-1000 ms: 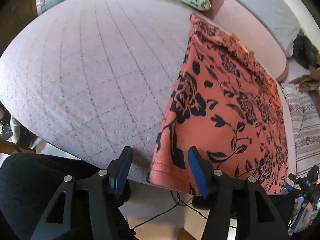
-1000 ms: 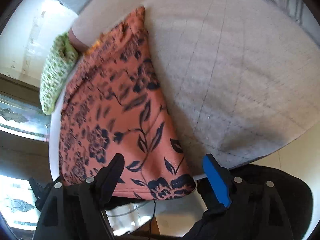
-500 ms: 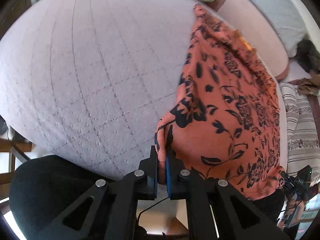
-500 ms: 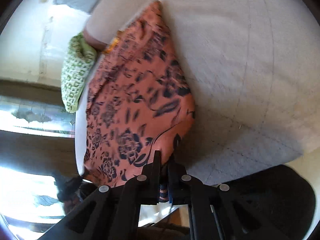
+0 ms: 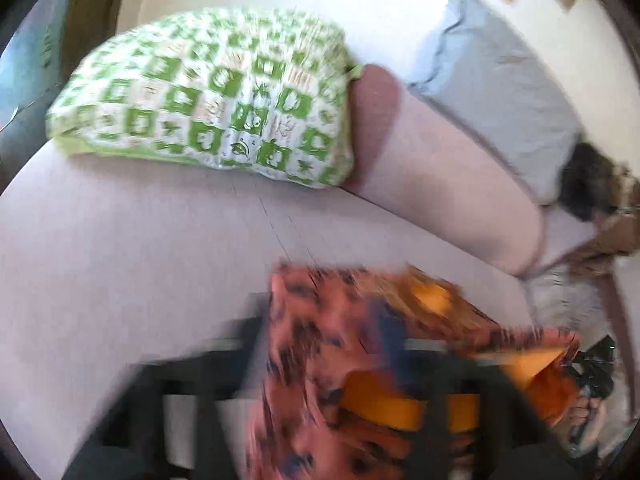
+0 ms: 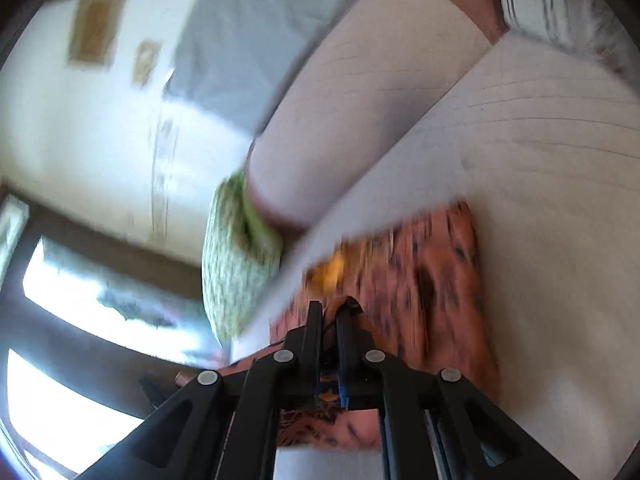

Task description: Fold small clothes

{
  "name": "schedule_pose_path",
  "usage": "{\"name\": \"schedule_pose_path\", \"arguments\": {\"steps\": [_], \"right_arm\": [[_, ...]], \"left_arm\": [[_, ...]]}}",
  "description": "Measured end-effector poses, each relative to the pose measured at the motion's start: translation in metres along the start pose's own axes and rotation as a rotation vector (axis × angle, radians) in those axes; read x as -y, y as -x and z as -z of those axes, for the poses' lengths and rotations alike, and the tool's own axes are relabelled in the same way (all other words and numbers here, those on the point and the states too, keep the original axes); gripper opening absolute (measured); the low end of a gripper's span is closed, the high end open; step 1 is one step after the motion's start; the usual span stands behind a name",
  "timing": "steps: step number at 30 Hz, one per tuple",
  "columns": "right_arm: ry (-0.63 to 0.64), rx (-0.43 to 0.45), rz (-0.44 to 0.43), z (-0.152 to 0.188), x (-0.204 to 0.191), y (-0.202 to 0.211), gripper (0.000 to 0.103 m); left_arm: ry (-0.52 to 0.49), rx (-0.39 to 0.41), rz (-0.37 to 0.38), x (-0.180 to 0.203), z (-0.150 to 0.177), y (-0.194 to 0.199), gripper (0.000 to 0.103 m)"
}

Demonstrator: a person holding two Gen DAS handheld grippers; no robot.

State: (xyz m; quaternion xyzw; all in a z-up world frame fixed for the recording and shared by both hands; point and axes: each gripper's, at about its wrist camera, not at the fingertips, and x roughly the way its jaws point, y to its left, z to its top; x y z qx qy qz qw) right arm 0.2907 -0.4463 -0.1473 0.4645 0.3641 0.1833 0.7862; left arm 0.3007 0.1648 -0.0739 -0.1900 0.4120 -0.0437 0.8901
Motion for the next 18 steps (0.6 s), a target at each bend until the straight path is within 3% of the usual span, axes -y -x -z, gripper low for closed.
{"name": "schedule_pose_path", "arguments": {"steps": [1,2,3,5,8,10,12,15,18], "right_arm": [[-0.011,-0.003,0.095,-0.007,0.015,-0.020,0.060],[-0.024,0.015,0.213,-0.005,0.028,-0.030,0.081],[-0.029,0.050,0.236,0.001,0.034,-0.033,0.086],[-0.007,0.073,0.190,0.024,0.038,-0.027,0.086],[0.121,0.058,0.258,0.066,0.022,-0.011,0.086],[0.154,0.024,0.270,0.092,0.015,0.000,0.086],[0.185,0.025,0.266,0.123,0.009,0.014,0.086],[0.209,0.020,0.381,0.136,0.023,0.014,0.086],[0.212,0.012,0.397,0.113,0.034,0.003,0.086]], "left_arm": [[0.030,-0.029,-0.047,-0.012,-0.001,-0.028,0.078],[0.065,-0.066,-0.086,-0.023,0.003,-0.049,0.078],[0.115,-0.104,-0.128,-0.038,0.011,-0.065,0.078],[0.173,-0.112,-0.111,-0.058,0.032,-0.066,0.078],[0.126,-0.054,-0.118,-0.070,0.060,-0.035,0.078],[0.125,-0.018,-0.084,-0.075,0.081,-0.002,0.078],[0.127,-0.023,-0.001,-0.075,0.102,0.023,0.082],[0.039,-0.103,0.027,-0.061,0.129,0.016,0.085],[-0.027,-0.112,0.006,-0.051,0.131,-0.008,0.085]]}}
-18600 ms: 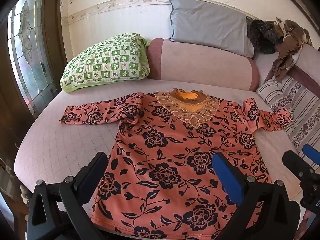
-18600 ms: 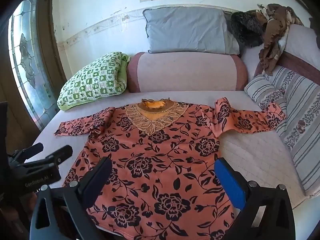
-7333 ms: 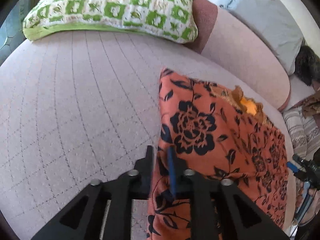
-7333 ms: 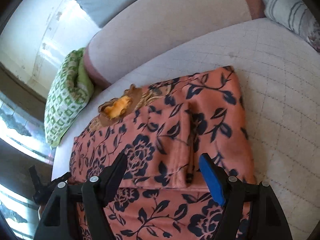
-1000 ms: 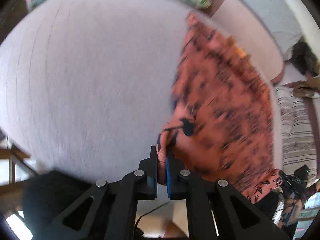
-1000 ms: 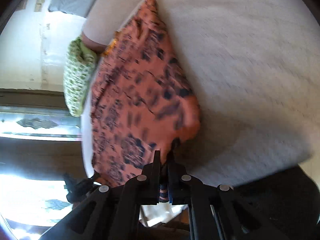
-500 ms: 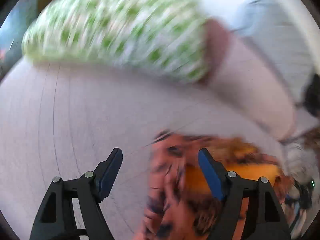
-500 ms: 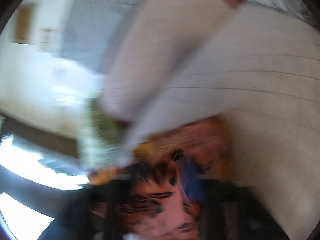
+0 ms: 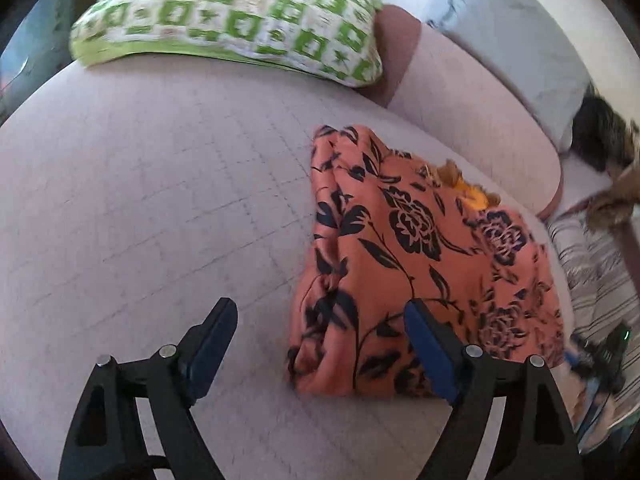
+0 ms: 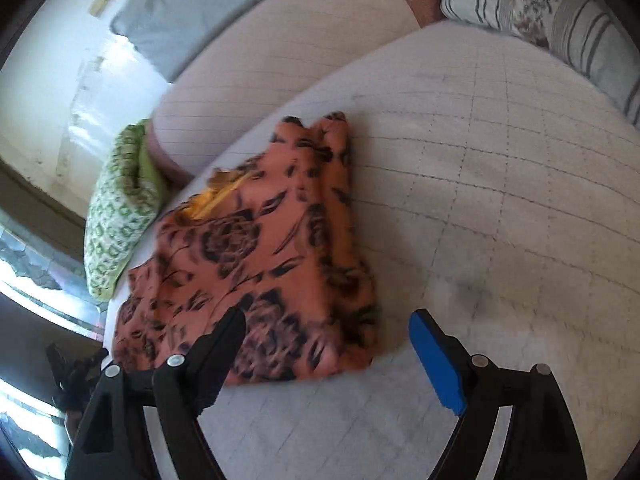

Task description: Fold small clothes

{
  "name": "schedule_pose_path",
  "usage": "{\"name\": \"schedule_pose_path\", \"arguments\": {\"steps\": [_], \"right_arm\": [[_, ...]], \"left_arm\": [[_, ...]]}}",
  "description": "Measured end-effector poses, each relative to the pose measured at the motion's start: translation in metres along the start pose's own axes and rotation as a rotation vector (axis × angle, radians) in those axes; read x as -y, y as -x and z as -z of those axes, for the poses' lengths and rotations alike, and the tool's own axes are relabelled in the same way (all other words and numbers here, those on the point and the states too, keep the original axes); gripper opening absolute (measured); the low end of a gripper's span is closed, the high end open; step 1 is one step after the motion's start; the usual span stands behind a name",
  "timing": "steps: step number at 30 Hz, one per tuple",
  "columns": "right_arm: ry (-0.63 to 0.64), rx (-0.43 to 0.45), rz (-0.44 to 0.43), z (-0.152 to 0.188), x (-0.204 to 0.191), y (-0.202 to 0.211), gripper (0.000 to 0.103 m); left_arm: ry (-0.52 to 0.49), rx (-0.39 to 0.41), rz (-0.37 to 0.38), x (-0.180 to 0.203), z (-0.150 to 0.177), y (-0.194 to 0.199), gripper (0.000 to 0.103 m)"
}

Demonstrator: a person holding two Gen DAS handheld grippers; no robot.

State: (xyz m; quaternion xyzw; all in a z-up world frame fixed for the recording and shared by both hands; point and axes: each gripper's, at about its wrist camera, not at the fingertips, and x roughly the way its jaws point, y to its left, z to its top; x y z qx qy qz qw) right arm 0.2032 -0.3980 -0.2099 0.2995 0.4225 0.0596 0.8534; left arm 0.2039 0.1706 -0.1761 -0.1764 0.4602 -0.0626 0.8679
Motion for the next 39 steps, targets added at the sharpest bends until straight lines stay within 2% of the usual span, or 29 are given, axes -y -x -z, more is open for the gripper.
{"name": "schedule_pose_path", "arguments": {"steps": [2,3,4,5,6,7,8,9,11,14,17,19,21,24,25,27,28,29,30,31,32,34,35,37,39], "right_arm": [[-0.028,-0.002,-0.032,-0.013,0.002,-0.012,0.086],[-0.006,-0.028,-0.044,-0.020,-0.002,-0.023,0.086],[0.006,-0.047,-0.006,-0.024,-0.003,-0.032,0.086],[0.026,-0.087,0.019,-0.025,-0.008,-0.045,0.085],[0.084,-0.117,0.052,-0.026,-0.017,-0.053,0.083],[0.129,-0.136,0.090,-0.027,-0.025,-0.057,0.065],[0.123,-0.171,0.065,-0.030,-0.029,-0.060,0.047],[0.091,-0.197,0.028,-0.033,-0.029,-0.062,0.019],[0.085,-0.207,0.022,-0.039,-0.035,-0.062,0.019],[0.034,-0.153,-0.053,-0.044,-0.042,-0.033,0.018],[0.043,-0.111,-0.104,-0.042,-0.053,0.005,0.017],[0.065,-0.092,-0.125,-0.036,-0.063,0.028,0.017],[0.080,-0.081,-0.148,-0.020,-0.065,0.060,0.017],[0.079,-0.088,-0.153,0.021,-0.050,0.102,0.017],[0.117,-0.107,-0.121,0.042,-0.045,0.111,0.019],[0.138,-0.173,-0.121,0.082,-0.026,0.109,0.025],[0.109,-0.249,-0.087,0.102,-0.007,0.094,0.035],[0.094,-0.312,-0.017,0.116,0.006,0.082,0.042],[0.094,-0.332,0.036,0.128,0.019,0.076,0.051],[0.099,-0.288,0.007,0.129,0.021,0.084,0.051],[0.094,-0.237,0.020,0.124,0.020,0.097,0.053],[0.128,-0.140,0.044,0.109,0.010,0.117,0.058],[0.163,-0.080,0.032,0.096,-0.001,0.127,0.059],[0.222,-0.037,0.039,0.082,-0.016,0.135,0.061],[0.342,-0.004,0.061,0.066,-0.041,0.123,0.061]], "left_arm": [[0.021,-0.044,-0.010,0.002,-0.005,-0.019,0.085],[-0.008,-0.034,-0.031,0.006,-0.008,-0.025,0.085],[-0.030,-0.024,-0.050,0.010,-0.008,-0.025,0.085],[-0.051,-0.024,-0.055,0.016,-0.011,-0.027,0.078],[-0.061,-0.032,-0.047,0.020,-0.015,-0.031,0.065],[-0.075,-0.056,-0.057,0.025,-0.017,-0.036,0.028],[-0.084,-0.083,-0.082,0.030,-0.021,-0.043,0.018],[-0.083,-0.093,-0.084,0.034,-0.024,-0.045,0.017],[-0.072,-0.096,-0.102,0.041,-0.030,-0.044,0.014],[-0.056,-0.041,-0.094,0.051,-0.037,-0.017,0.014],[-0.039,0.016,-0.030,0.058,-0.035,0.029,0.014],[-0.081,0.064,-0.034,0.068,-0.024,0.059,0.014],[-0.088,0.076,-0.008,0.068,-0.002,0.091,0.014],[-0.069,0.048,0.008,0.054,0.046,0.120,0.015],[-0.085,0.036,0.010,0.047,0.067,0.122,0.017],[-0.078,-0.016,0.003,0.030,0.103,0.106,0.023],[-0.067,-0.077,-0.026,0.019,0.119,0.087,0.031],[-0.062,-0.141,-0.073,0.005,0.133,0.066,0.033],[-0.050,-0.149,-0.094,-0.004,0.138,0.060,0.037],[-0.031,-0.118,-0.064,-0.010,0.137,0.064,0.044],[-0.016,-0.094,-0.067,-0.012,0.131,0.069,0.055],[-0.049,-0.021,-0.089,-0.008,0.113,0.078,0.063],[-0.096,0.026,-0.082,-0.002,0.100,0.083,0.063],[-0.157,0.075,-0.070,0.006,0.079,0.082,0.063],[-0.218,0.087,-0.036,0.016,0.066,0.075,0.063]]}}
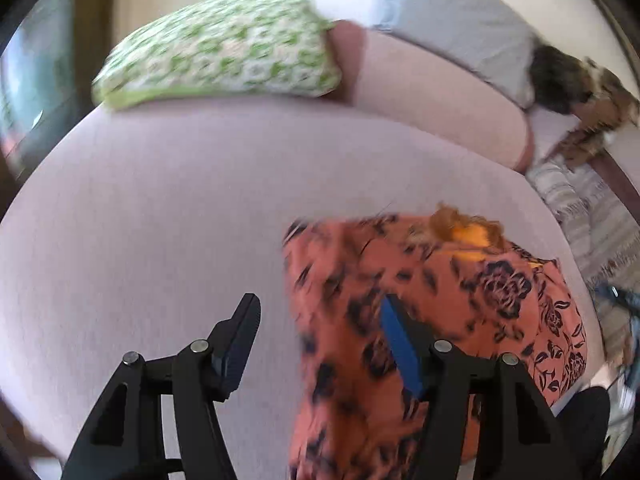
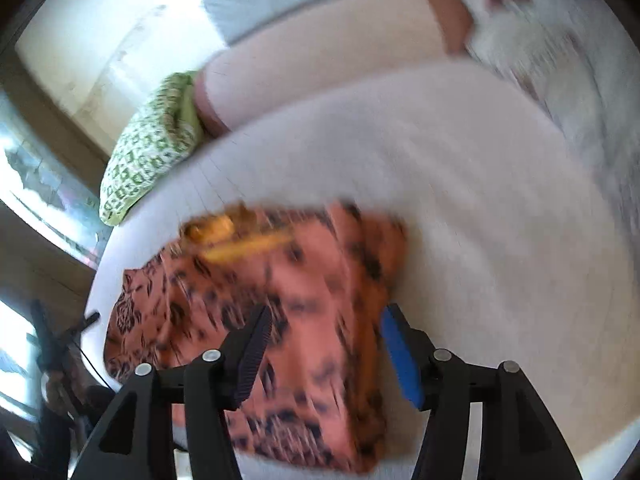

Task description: Fold small clothes

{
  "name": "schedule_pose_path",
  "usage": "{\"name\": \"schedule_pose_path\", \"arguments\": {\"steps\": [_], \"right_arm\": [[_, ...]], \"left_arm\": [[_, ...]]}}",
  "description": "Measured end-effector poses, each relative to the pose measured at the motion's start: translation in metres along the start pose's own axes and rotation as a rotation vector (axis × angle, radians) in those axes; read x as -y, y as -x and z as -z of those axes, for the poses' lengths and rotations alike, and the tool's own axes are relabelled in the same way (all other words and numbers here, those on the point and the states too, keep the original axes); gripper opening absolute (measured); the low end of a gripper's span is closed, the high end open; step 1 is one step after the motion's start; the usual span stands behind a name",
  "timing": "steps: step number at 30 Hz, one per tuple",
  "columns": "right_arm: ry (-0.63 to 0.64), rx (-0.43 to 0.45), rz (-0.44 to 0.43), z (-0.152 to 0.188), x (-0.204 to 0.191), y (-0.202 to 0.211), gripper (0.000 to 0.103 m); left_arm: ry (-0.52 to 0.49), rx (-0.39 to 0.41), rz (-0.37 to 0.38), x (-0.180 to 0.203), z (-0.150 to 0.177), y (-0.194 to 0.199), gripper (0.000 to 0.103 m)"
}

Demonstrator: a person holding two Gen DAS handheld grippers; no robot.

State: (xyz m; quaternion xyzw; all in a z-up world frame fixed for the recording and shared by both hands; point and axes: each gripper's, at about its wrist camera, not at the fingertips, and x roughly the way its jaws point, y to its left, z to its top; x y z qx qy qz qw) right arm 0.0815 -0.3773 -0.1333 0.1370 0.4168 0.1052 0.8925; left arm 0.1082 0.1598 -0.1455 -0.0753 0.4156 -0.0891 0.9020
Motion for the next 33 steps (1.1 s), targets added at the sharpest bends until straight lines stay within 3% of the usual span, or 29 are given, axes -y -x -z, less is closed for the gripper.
{"name": "schedule_pose_path", "arguments": {"steps": [3,6,10,12,14,17,23,24,26,28,33], "right_arm": [[0.091,-0.034,0.058,-0.018,-0.007,-0.037,0.061],[0.108,-0.114,0.101,-0.021,-0.003,-0.073,0.061],[0.087,-0.106,0.090,-0.014,0.000,-0.073,0.061],[0.079,-0.104,0.082,-0.012,0.002,-0.072,0.061],[0.068,-0.101,0.070,-0.013,0.004,-0.071,0.061],[0.030,-0.076,0.048,-0.019,-0.001,-0.076,0.061],[0.046,-0.125,0.066,-0.023,-0.003,-0.100,0.061],[0.048,-0.134,0.062,-0.023,-0.002,-0.105,0.057],[0.040,-0.155,0.067,-0.023,-0.001,-0.111,0.028],[0.003,-0.147,0.062,-0.026,0.004,-0.106,0.011],[-0.094,0.004,0.021,-0.044,0.016,-0.051,0.008]], "left_arm": [[-0.051,-0.045,0.027,0.002,-0.016,-0.037,0.063],[-0.067,-0.069,0.006,0.002,-0.014,-0.048,0.063],[-0.087,-0.063,0.028,0.008,-0.019,-0.050,0.063],[-0.107,-0.085,0.033,0.011,-0.019,-0.054,0.056],[-0.110,-0.107,0.008,0.013,-0.023,-0.061,0.035],[-0.085,-0.130,-0.013,0.009,-0.020,-0.063,0.013],[-0.115,-0.133,-0.023,0.014,-0.018,-0.065,0.010],[-0.109,-0.132,-0.023,0.013,-0.018,-0.066,0.010],[-0.102,-0.131,-0.024,0.012,-0.018,-0.066,0.009],[-0.110,-0.122,-0.034,0.014,-0.019,-0.062,0.005],[-0.068,0.035,-0.044,0.011,-0.039,-0.020,0.003]]}}
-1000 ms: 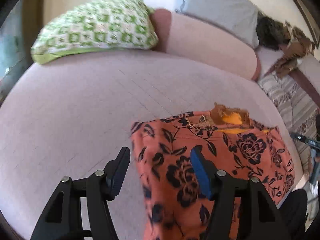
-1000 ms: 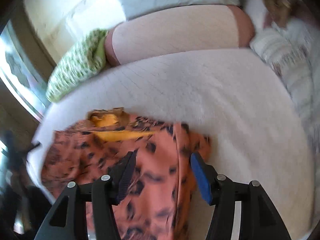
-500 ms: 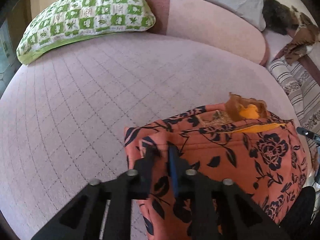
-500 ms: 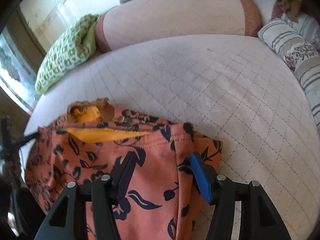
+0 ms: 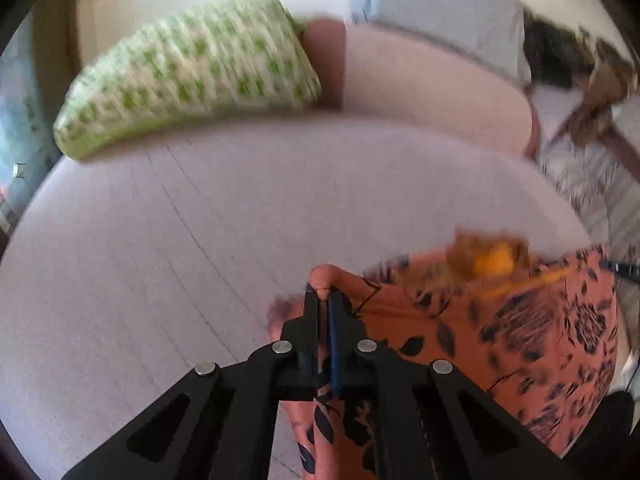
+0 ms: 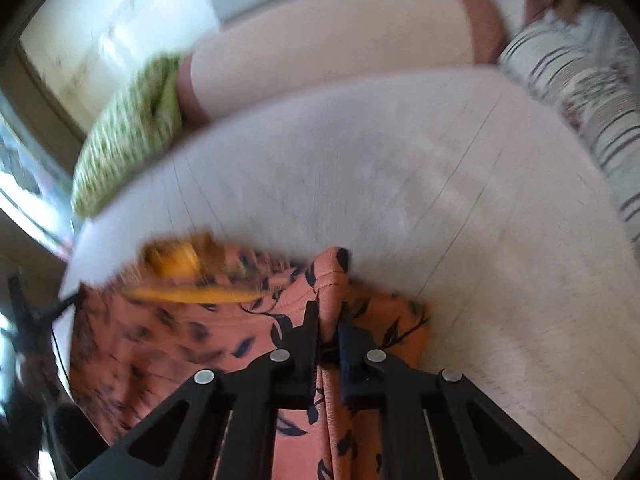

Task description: Fold small clothes

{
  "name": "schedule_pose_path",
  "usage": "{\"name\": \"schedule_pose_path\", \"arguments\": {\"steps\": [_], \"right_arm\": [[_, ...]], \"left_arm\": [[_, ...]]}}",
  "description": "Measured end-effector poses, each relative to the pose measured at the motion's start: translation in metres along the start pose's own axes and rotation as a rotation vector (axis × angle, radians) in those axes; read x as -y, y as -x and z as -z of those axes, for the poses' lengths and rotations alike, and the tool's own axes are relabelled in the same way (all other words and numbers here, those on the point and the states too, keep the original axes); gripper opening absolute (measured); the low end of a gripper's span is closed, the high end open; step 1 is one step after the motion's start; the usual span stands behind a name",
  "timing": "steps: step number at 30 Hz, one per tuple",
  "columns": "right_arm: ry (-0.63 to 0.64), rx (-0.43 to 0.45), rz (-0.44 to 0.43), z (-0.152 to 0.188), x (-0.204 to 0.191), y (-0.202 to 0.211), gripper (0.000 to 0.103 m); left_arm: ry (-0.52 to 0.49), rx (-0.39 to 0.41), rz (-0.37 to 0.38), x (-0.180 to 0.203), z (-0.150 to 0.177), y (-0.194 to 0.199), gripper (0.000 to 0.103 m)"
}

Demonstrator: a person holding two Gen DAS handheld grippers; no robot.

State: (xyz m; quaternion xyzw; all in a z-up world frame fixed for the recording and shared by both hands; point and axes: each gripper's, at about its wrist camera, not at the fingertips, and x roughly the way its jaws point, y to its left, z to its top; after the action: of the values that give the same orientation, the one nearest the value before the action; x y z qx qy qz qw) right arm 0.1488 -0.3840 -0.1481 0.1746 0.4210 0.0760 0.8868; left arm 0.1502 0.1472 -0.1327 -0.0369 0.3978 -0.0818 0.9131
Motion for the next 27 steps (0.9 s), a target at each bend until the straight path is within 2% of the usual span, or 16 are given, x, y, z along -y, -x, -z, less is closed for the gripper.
{"name": "schedule_pose_path", "arguments": {"steps": [2,3,5,7,10,16,20,22,24,25,26,27], "right_arm": [[-0.042,-0.005,0.041,-0.002,0.016,-0.003,0.008],[-0.067,-0.037,0.048,0.002,0.024,-0.015,0.009],[-0.108,-0.067,0.031,0.014,0.041,-0.036,0.011],[-0.154,-0.061,0.003,0.021,0.049,-0.041,0.011],[-0.137,-0.069,0.008,0.026,0.049,-0.042,0.011],[-0.108,-0.069,0.045,0.016,0.041,-0.034,0.012],[-0.049,0.009,0.093,0.014,0.019,0.000,0.012],[-0.025,0.050,0.057,0.016,0.005,0.024,0.012],[-0.007,0.055,-0.013,0.020,-0.010,0.041,0.013],[-0.008,0.039,-0.056,0.023,-0.015,0.044,0.016],[-0.018,-0.006,-0.132,0.030,-0.022,0.043,0.025],[-0.028,-0.033,-0.173,0.035,-0.023,0.041,0.031]], "left_arm": [[0.020,-0.009,0.013,-0.005,-0.004,-0.004,0.004],[0.013,-0.026,-0.010,-0.006,-0.003,-0.014,0.004],[-0.003,-0.082,-0.052,-0.009,0.005,-0.043,0.004],[0.027,-0.140,-0.073,-0.015,0.015,-0.064,0.006],[0.040,-0.129,-0.066,-0.017,0.017,-0.064,0.008],[0.049,-0.140,-0.077,-0.019,0.014,-0.066,0.021],[0.052,-0.118,-0.090,-0.017,0.011,-0.051,0.023],[0.036,-0.070,-0.100,-0.015,0.011,-0.030,0.023],[0.010,-0.019,-0.093,-0.007,0.014,-0.003,0.028],[0.004,0.003,-0.079,-0.003,0.018,0.011,0.037],[0.006,0.015,-0.064,0.002,0.023,0.023,0.048],[0.008,0.026,-0.042,0.008,0.031,0.034,0.051]]}}
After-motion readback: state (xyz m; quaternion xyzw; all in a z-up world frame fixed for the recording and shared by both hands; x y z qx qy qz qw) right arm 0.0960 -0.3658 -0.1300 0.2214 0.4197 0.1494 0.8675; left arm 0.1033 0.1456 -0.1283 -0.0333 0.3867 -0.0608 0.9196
